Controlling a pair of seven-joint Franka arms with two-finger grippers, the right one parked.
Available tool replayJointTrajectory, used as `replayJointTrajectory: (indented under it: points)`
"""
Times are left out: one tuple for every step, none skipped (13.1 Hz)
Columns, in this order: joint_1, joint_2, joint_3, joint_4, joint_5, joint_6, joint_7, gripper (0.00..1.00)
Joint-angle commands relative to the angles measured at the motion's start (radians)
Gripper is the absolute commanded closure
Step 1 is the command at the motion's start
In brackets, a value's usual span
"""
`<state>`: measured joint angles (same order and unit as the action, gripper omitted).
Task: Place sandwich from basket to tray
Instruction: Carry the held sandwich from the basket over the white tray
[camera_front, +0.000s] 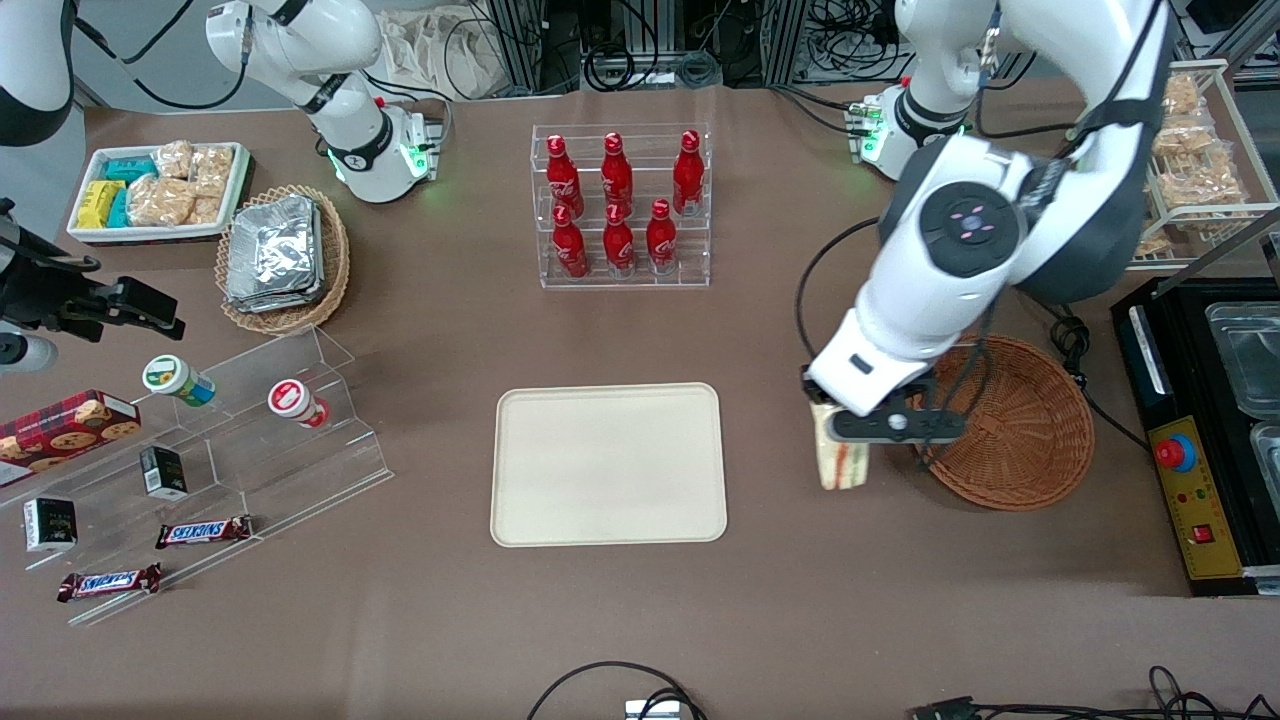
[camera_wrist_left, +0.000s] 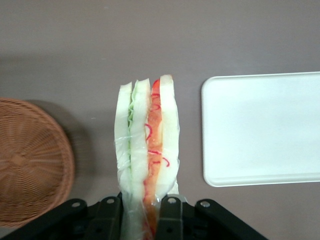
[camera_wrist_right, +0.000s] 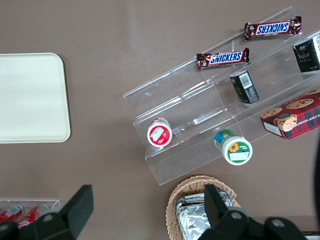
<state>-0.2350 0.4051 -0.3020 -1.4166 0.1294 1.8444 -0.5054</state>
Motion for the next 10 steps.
replayJointTrajectory:
  points:
    - [-0.072, 0.125, 0.006, 0.132, 0.013, -0.022, -0.028, 1.0]
    - [-0.099, 0.159, 0.006, 0.155, 0.015, -0.022, -0.03, 1.0]
    - [-0.116, 0.188, 0.007, 0.174, 0.015, -0.019, -0.039, 1.0]
    - [-0.131, 0.22, 0.006, 0.188, 0.015, 0.002, -0.042, 1.0]
    - [-0.147, 0.248, 0.007, 0.189, 0.015, 0.034, -0.045, 1.0]
    - [-0.162, 0.274, 0.011, 0.188, 0.016, 0.062, -0.065, 1.0]
    - [-0.177, 0.297, 0.012, 0.186, 0.025, 0.084, -0.085, 0.99]
    - [-0.181, 0.317, 0.012, 0.186, 0.056, 0.099, -0.094, 0.99]
    - [-0.19, 0.339, 0.012, 0.186, 0.067, 0.111, -0.123, 0.99]
    - [-0.201, 0.354, 0.012, 0.186, 0.068, 0.133, -0.136, 0.99]
